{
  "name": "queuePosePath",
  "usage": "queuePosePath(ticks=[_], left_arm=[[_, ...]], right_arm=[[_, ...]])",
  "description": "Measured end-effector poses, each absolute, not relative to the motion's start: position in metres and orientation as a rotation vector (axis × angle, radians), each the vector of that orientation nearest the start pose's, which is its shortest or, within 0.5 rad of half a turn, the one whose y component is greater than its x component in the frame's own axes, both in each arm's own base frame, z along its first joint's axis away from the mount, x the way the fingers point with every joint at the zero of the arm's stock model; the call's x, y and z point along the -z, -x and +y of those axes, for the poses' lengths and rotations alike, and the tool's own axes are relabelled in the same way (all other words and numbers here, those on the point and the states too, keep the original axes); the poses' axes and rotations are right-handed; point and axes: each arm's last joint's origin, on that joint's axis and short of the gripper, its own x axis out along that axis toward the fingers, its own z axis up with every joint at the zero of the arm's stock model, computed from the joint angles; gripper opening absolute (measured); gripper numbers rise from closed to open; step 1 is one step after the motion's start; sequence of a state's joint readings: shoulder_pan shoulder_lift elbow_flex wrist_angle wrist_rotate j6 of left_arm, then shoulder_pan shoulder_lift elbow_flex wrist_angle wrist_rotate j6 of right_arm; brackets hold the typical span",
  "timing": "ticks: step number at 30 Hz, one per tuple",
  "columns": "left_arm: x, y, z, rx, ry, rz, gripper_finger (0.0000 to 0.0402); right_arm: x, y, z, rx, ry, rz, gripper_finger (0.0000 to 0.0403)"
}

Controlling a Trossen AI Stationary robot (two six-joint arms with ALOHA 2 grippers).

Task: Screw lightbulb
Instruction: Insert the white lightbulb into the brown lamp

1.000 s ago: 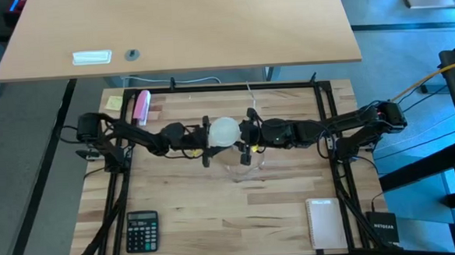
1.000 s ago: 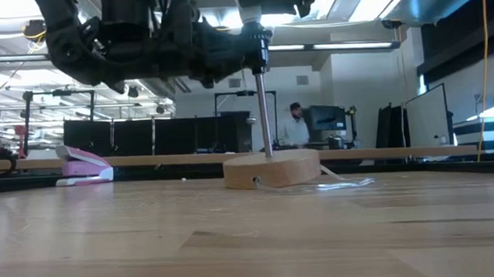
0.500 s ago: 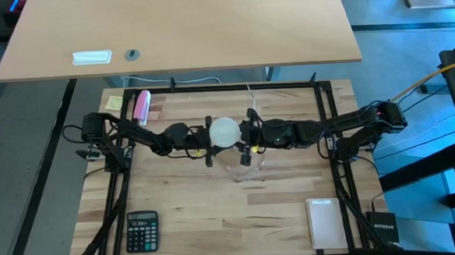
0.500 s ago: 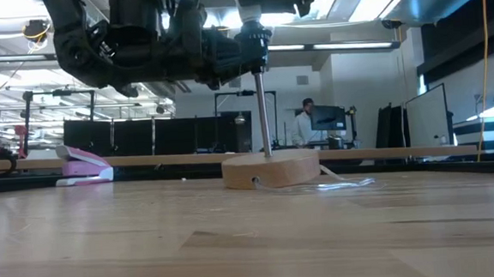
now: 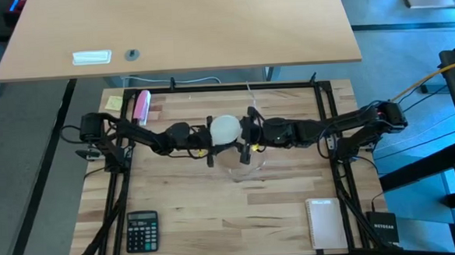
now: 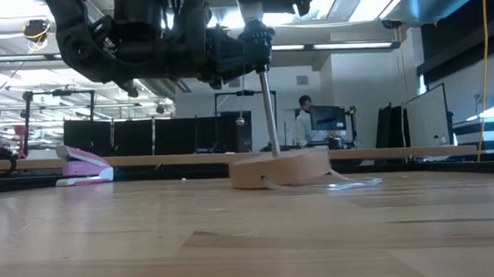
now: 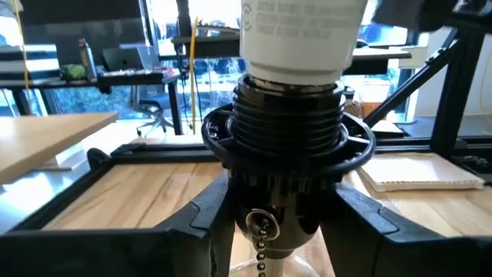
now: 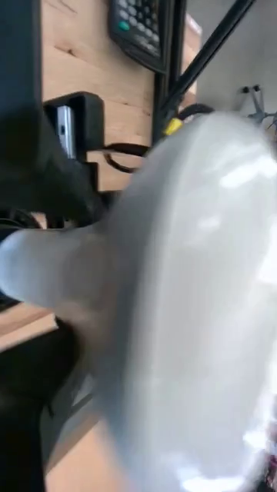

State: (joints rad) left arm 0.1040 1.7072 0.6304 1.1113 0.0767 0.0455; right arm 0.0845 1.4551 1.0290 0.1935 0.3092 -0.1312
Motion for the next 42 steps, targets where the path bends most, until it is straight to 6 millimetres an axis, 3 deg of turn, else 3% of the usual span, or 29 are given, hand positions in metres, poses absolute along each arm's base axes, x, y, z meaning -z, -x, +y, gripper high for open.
queuePosePath(ticks=[5, 11, 20, 27, 36, 42], left_arm=[[-0.189, -0.315, 0.031, -0.029, -0.037, 0.022, 0.0139], [-0.207, -0.306, 0.027, 0.079, -0.054, 0.008, 0.0139], [-0.223, -0.305, 0.017, 0.42, 0.011, -0.019, 0.0139], [-0.226, -0.309, 0.018, 0.423, 0.024, 0.006, 0.0139], [-0.223, -0.309, 0.025, 0.379, 0.046, 0.036, 0.0139], [-0.222, -0.309, 0.026, 0.366, 0.06, 0.047, 0.0139]], right_arm=[[-0.306, -0.321, 0.019, 0.192, 0.172, 0.241, 0.0334], [-0.316, -0.303, 0.015, 0.004, 0.148, 0.286, 0.036], [-0.323, -0.313, -0.006, -0.256, 0.07, 0.137, 0.0339], [-0.312, -0.33, -0.013, -0.412, -0.015, 0.075, 0.0318], [-0.311, -0.332, -0.013, -0.411, -0.017, 0.067, 0.0291], [-0.306, -0.336, -0.013, -0.401, -0.015, 0.075, 0.0251]])
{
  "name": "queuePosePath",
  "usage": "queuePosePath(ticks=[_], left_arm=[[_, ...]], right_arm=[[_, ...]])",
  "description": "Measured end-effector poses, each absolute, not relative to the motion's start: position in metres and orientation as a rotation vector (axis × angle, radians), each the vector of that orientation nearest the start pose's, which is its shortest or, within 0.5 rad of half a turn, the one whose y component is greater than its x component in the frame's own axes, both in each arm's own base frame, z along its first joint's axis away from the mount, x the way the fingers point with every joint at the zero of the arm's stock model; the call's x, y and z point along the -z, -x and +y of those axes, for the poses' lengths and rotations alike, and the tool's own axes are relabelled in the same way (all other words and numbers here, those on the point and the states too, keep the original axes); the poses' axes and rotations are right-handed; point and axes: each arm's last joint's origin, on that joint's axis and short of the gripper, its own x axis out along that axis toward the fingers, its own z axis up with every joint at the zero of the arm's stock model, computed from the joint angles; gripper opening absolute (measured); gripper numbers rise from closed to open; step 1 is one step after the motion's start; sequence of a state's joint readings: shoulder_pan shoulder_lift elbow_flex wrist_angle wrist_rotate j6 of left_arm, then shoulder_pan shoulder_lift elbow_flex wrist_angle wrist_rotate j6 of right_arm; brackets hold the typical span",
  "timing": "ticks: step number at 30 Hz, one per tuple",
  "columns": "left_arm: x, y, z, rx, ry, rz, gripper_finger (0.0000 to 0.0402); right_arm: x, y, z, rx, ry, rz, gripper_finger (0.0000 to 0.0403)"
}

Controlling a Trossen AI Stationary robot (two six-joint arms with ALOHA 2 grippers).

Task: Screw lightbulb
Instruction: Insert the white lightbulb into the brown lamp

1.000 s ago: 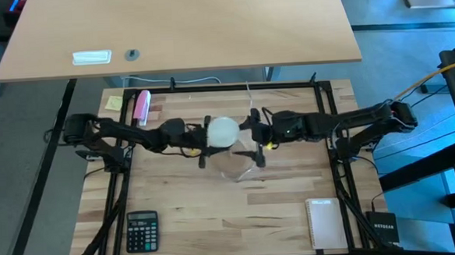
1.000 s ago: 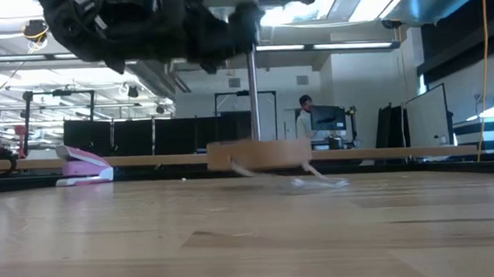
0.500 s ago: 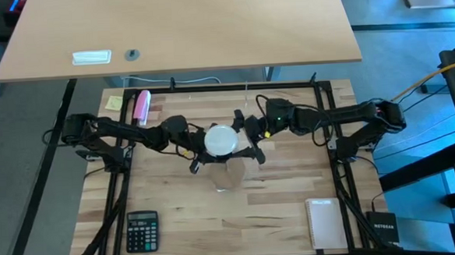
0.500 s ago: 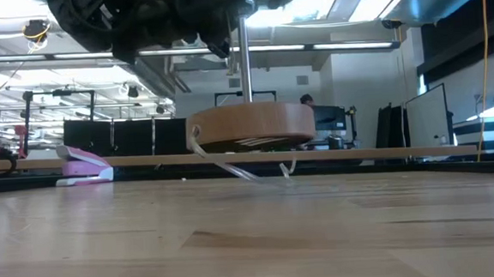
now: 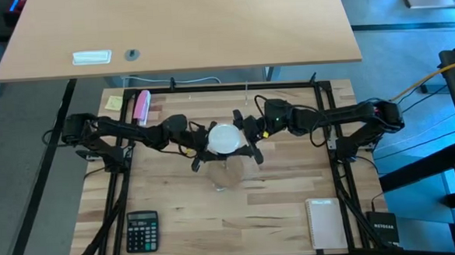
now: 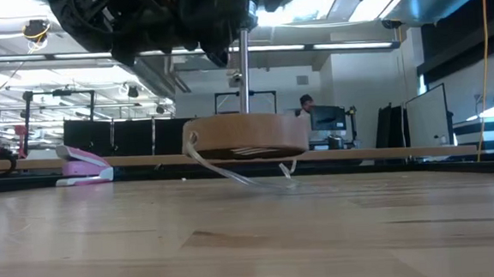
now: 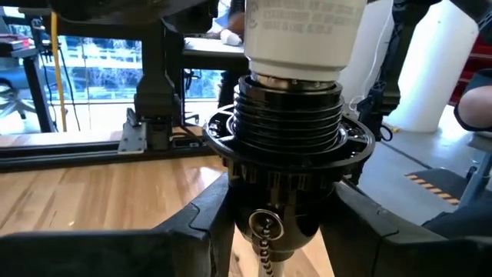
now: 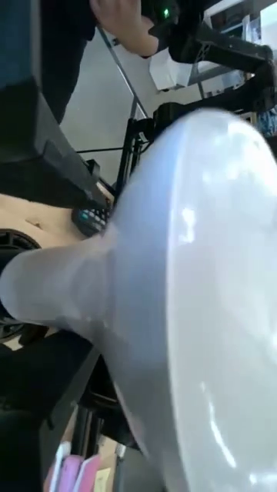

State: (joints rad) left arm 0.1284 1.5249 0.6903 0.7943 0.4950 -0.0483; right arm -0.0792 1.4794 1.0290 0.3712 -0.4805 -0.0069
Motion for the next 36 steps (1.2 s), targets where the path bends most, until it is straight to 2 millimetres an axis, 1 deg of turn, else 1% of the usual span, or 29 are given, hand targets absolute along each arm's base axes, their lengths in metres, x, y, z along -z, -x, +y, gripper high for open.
queuePosePath(ticks=[3, 7, 12, 20, 25, 30, 36], left_arm=[[-0.222, -0.309, 0.026, 0.366, 0.063, 0.051, 0.0139], [-0.222, -0.31, 0.027, 0.323, 0.057, 0.049, 0.0139], [-0.222, -0.31, 0.029, 0.241, 0.048, 0.044, 0.0139], [-0.222, -0.311, 0.032, 0.033, 0.04, 0.048, 0.0139], [-0.222, -0.312, 0.027, -0.146, 0.023, 0.047, 0.0139], [-0.223, -0.313, 0.017, -0.258, -0.01, 0.038, 0.0138], [-0.224, -0.313, 0.007, -0.312, -0.069, 0.057, 0.0137]], right_arm=[[-0.303, -0.337, -0.013, -0.396, -0.017, 0.088, 0.0215], [-0.302, -0.339, -0.015, -0.335, 0.004, 0.09, 0.015], [-0.304, -0.337, -0.015, -0.238, 0.01, 0.098, 0.015], [-0.308, -0.331, -0.001, 0.091, 0.108, 0.14, 0.015], [-0.305, -0.332, 0.011, 0.31, 0.135, 0.152, 0.015], [-0.298, -0.337, 0.023, 0.482, 0.128, 0.136, 0.015], [-0.291, -0.345, 0.026, 0.518, 0.133, 0.121, 0.015]])
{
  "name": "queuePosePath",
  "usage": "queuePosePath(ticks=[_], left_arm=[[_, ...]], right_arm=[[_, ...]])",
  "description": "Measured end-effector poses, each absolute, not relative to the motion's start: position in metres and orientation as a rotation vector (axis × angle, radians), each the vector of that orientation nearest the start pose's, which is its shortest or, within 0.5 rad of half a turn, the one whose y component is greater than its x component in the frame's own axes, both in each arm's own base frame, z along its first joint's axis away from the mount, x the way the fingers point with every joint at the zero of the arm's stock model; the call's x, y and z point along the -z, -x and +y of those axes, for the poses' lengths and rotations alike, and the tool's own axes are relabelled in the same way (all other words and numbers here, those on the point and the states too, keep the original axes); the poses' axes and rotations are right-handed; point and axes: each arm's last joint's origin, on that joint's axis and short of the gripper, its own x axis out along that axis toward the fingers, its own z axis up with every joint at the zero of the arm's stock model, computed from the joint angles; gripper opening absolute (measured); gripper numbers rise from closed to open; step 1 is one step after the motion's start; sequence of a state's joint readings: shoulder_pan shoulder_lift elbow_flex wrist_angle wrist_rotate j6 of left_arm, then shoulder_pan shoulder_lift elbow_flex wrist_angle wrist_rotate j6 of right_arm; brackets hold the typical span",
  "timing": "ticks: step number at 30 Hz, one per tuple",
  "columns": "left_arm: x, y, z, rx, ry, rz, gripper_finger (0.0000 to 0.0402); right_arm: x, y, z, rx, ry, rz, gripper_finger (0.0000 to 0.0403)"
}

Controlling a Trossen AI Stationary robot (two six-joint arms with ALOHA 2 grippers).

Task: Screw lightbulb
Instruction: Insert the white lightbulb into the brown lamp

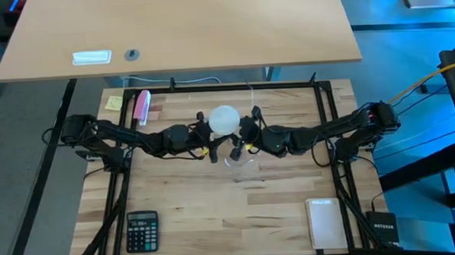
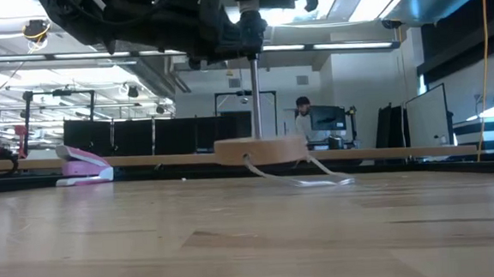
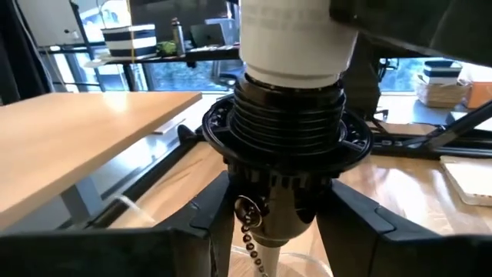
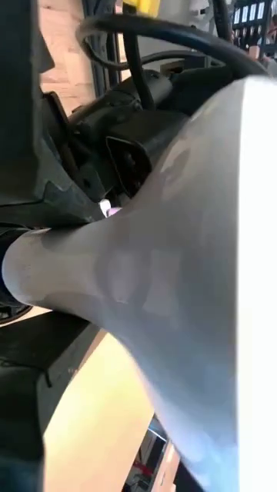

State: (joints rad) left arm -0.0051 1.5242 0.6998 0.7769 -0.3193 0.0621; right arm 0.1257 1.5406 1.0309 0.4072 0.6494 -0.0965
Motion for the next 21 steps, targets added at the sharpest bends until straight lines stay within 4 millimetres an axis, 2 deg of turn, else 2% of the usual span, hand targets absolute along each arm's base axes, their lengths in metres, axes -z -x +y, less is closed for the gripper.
queuePosePath(ticks=[4, 5, 11, 14, 19, 21], left_arm=[[-0.223, -0.313, 0.008, -0.31, -0.077, 0.067, 0.0136], [-0.223, -0.313, 0.008, -0.31, -0.08, 0.069, 0.0136], [-0.225, -0.314, 0.009, -0.297, -0.087, 0.059, 0.0136], [-0.224, -0.314, 0.009, -0.297, -0.092, 0.064, 0.0136], [-0.224, -0.314, 0.008, -0.257, -0.087, 0.063, 0.0136], [-0.224, -0.315, 0.008, -0.159, -0.089, 0.061, 0.0136]], right_arm=[[-0.292, -0.344, 0.026, 0.501, 0.16, 0.13, 0.0151], [-0.292, -0.344, 0.026, 0.496, 0.169, 0.132, 0.0163], [-0.297, -0.338, 0.025, 0.486, 0.184, 0.148, 0.0311], [-0.302, -0.33, 0.025, 0.454, 0.192, 0.179, 0.0355], [-0.31, -0.311, 0.029, 0.199, 0.179, 0.268, 0.0371], [-0.314, -0.303, 0.031, 0.096, 0.162, 0.293, 0.0366]])
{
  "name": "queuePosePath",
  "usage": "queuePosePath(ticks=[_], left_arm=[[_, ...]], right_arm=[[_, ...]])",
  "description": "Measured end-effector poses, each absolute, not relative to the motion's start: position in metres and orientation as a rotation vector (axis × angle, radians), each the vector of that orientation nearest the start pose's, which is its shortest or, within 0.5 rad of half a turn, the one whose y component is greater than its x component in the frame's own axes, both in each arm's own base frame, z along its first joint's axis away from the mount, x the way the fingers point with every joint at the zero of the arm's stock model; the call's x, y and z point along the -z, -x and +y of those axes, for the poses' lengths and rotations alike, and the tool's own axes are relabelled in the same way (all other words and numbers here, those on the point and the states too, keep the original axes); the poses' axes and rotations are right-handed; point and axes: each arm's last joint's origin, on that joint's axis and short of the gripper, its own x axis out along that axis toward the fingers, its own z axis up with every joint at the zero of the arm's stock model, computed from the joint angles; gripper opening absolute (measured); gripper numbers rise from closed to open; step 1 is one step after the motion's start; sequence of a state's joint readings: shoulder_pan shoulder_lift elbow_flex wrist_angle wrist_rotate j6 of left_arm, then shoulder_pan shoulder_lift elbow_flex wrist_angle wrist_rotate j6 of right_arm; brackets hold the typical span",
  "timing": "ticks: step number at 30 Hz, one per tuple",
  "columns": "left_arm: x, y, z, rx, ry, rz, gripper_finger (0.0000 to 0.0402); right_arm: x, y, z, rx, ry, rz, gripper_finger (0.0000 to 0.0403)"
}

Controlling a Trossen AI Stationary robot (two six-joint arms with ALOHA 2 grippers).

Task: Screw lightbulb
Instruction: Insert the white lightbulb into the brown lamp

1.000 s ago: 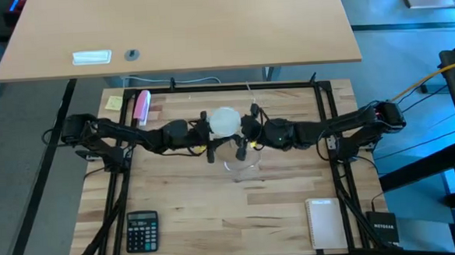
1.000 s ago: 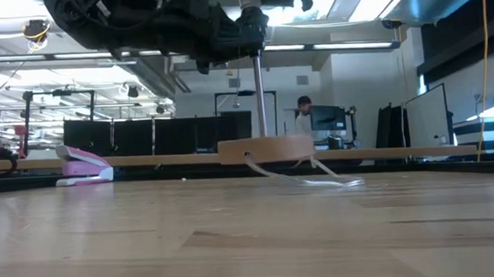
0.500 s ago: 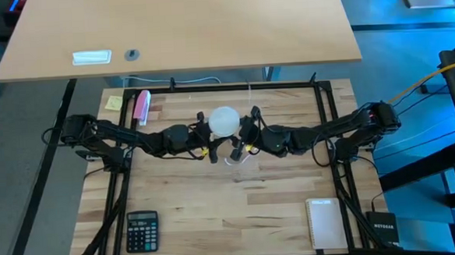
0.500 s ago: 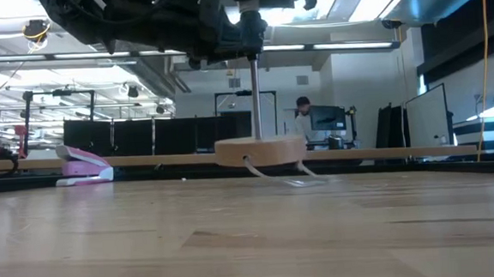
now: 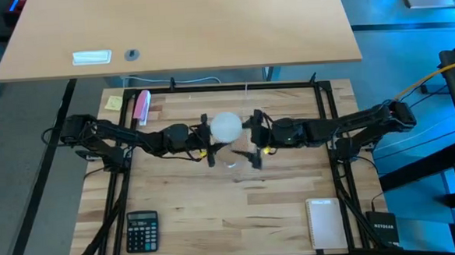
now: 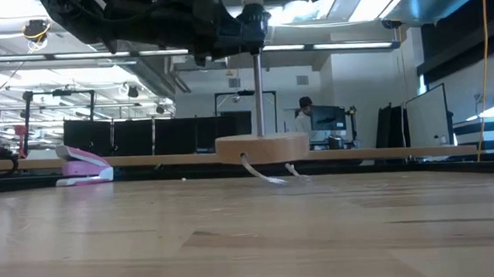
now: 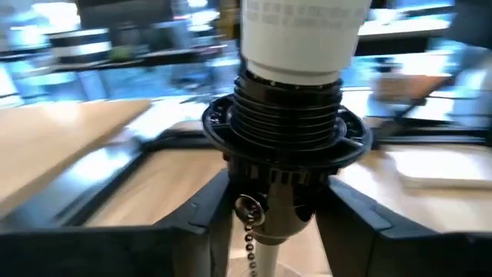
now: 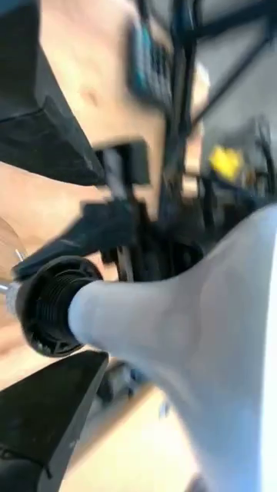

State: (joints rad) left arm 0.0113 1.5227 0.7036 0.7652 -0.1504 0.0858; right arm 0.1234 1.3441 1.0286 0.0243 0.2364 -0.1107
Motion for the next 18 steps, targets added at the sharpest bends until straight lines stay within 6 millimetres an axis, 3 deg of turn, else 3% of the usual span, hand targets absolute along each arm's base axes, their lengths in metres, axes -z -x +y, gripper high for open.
queuePosePath(ticks=[4, 8, 13, 18], left_arm=[[-0.224, -0.315, 0.004, 0.151, -0.089, 0.043, 0.0136], [-0.225, -0.313, 0.005, 0.34, -0.041, 0.039, 0.0136], [-0.225, -0.312, 0.009, 0.375, -0.019, 0.037, 0.0135], [-0.224, -0.312, 0.013, 0.36, 0.008, 0.052, 0.0135]], right_arm=[[-0.323, -0.292, 0.031, 0.033, 0.152, 0.29, 0.0352], [-0.328, -0.295, 0.024, -0.08, 0.109, 0.227, 0.034], [-0.319, -0.316, 0.016, -0.282, 0.003, 0.16, 0.0331], [-0.309, -0.332, 0.014, -0.333, -0.013, 0.104, 0.033]])
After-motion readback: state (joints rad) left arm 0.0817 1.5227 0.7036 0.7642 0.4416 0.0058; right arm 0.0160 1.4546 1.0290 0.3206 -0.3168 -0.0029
